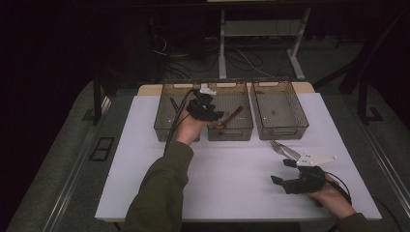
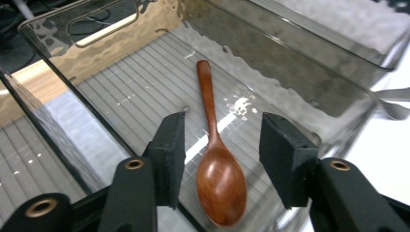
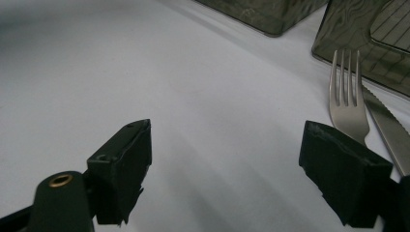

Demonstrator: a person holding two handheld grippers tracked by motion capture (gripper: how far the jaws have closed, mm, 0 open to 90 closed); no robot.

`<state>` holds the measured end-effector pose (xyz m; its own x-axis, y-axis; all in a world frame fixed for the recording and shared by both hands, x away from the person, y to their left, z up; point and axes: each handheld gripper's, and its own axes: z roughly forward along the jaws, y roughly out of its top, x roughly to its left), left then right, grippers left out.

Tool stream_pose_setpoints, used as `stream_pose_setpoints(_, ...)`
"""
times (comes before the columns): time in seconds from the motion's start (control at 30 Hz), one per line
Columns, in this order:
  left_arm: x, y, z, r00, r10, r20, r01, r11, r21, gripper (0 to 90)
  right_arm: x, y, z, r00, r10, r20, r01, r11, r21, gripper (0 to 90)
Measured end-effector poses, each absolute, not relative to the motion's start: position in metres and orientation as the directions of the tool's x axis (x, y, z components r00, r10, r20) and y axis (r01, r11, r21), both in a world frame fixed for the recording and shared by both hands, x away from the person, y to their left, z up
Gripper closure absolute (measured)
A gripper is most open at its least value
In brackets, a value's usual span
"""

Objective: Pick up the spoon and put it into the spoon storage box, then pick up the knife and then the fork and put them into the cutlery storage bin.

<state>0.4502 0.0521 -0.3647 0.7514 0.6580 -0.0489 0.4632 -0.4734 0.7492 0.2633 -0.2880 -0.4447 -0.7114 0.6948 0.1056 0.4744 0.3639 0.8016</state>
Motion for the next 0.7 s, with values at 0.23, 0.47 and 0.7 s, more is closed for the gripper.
stream_pose_setpoints(0.23, 0.432, 0.068, -0.356, 0.776, 0.627, -0.067, 0.432, -0.45, 0.782, 44.2, 0.262, -0.288, -0.444, -0.714, 0.693, 0.103, 0.471, 0.366, 0.802, 18.4)
stream_pose_setpoints(0.47, 0.411, 0.077, -0.349, 0.797, 0.601, -0.059, 0.394, -0.444, 0.804, 41.4, 0.262, -0.288, -0.444, -0.71, 0.696, 0.105, 0.474, 0.362, 0.803, 18.4)
stream_pose_setpoints(0.7, 0.387, 0.087, -0.353, 0.817, 0.571, -0.077, 0.374, -0.424, 0.825, 37.1, 0.262, -0.288, -0.444, -0.71, 0.696, 0.103, 0.474, 0.364, 0.802, 18.4)
